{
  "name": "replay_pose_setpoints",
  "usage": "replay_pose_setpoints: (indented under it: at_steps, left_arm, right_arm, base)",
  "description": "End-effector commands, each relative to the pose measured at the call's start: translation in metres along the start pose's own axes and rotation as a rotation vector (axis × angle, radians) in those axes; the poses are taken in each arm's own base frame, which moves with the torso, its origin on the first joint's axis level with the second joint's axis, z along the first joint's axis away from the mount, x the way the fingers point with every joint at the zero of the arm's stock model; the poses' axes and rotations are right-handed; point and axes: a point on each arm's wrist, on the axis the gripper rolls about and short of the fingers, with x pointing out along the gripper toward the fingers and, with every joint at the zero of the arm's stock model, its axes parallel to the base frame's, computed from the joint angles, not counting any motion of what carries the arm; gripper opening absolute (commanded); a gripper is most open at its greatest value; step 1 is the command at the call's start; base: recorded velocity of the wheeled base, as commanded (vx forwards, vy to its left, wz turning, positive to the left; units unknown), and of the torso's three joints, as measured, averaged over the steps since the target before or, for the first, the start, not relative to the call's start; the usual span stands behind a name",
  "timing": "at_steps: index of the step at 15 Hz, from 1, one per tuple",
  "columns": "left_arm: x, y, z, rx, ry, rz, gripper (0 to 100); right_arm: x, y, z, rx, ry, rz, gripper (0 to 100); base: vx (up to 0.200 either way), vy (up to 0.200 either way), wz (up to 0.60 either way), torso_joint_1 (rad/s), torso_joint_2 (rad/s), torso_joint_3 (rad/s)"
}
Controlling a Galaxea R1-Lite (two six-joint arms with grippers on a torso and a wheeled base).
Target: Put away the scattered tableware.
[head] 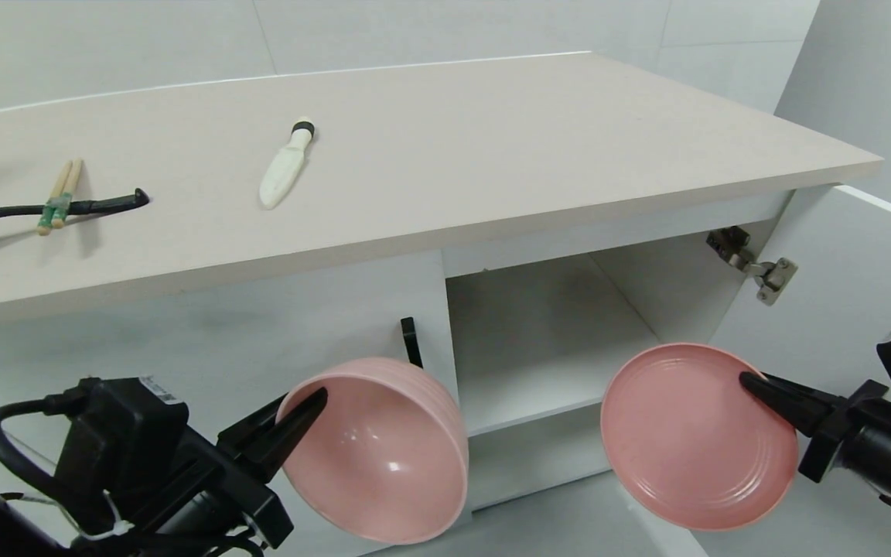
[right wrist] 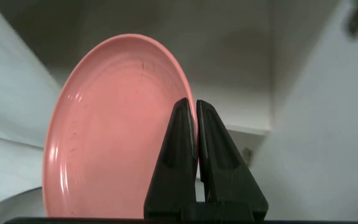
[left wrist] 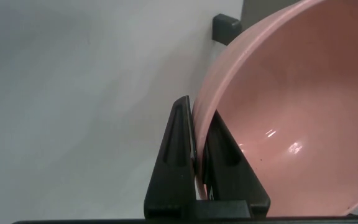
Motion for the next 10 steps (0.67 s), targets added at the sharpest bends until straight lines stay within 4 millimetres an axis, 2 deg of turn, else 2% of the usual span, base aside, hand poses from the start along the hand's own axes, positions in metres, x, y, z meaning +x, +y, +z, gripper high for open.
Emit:
replay_pose_setpoints:
  at_steps: [1,4,10]
  left_arm:
    - [-0.001,-0.003,0.001,-0.002,-0.006,-0.018,0]
    - [-0.005,-0.007,0.005,-0.006,-0.029,-0.045,0]
    - [-0.008,-0.005,0.01,-0.01,-0.053,-0.039,0]
  right_arm:
    - [0.009,0.003,0.0,0.024,-0.002,0.035,0]
    - [0.021,0.001,-0.005,0.041,0.015,0.041,0]
    - [0.06,-0.013,-0.008,0.034,-0.006,0.047,0]
  base:
    - [0.0,0.0,0.0,0.0,0.0,0.0]
    - [0.0,0.0,0.0,0.0,0.0,0.0]
    - [0.0,0.0,0.0,0.0,0.0,0.0]
